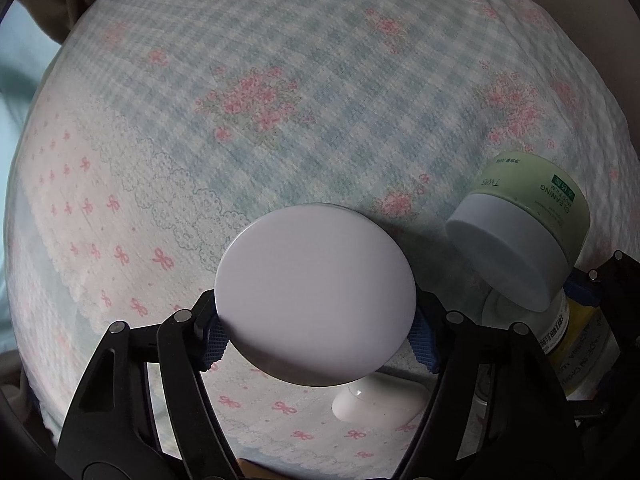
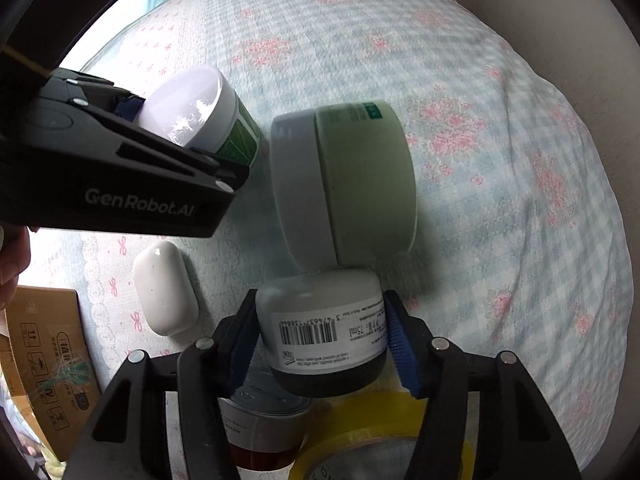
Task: Organize rigid objects
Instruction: 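Grasp the white-lidded jar with the left tool while the right tool grasps the black-lidded jar, then carry both jars into the cardboard box and open both tools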
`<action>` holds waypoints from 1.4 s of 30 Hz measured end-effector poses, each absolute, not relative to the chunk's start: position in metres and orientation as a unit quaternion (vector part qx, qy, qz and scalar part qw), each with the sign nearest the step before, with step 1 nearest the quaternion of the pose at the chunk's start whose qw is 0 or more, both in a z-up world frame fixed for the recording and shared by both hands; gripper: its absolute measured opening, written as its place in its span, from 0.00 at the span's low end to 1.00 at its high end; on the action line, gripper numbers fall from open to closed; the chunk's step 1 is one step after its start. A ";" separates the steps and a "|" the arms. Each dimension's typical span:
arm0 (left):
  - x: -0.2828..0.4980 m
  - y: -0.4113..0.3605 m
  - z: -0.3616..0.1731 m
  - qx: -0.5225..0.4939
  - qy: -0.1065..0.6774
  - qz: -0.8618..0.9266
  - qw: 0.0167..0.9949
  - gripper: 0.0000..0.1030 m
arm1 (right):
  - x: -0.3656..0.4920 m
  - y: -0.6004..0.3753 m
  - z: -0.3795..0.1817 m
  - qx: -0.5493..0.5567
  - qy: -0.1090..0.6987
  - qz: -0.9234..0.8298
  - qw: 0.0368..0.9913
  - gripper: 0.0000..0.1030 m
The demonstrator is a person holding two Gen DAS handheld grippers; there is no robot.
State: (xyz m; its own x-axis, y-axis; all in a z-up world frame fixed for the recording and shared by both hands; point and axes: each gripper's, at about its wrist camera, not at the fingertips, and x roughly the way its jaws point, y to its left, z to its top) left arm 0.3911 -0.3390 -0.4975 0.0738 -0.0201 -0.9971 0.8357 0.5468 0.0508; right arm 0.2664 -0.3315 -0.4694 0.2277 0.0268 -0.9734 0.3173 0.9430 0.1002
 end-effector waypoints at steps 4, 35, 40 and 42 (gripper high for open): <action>0.394 -0.336 -0.496 0.340 0.596 -0.329 0.648 0.67 | 0.264 -0.330 -0.469 0.137 0.618 -0.094 0.768 0.53; 0.309 -0.198 -0.265 0.226 0.540 -0.318 0.746 0.67 | 0.215 -0.289 -0.296 0.136 0.577 -0.099 0.800 0.53; 0.290 -0.126 -0.226 0.192 0.534 -0.293 0.770 0.67 | 0.205 -0.247 -0.263 0.134 0.565 -0.084 0.810 0.53; 0.282 -0.096 -0.212 0.179 0.531 -0.282 0.779 0.67 | 0.201 -0.228 -0.251 0.132 0.558 -0.073 0.816 0.53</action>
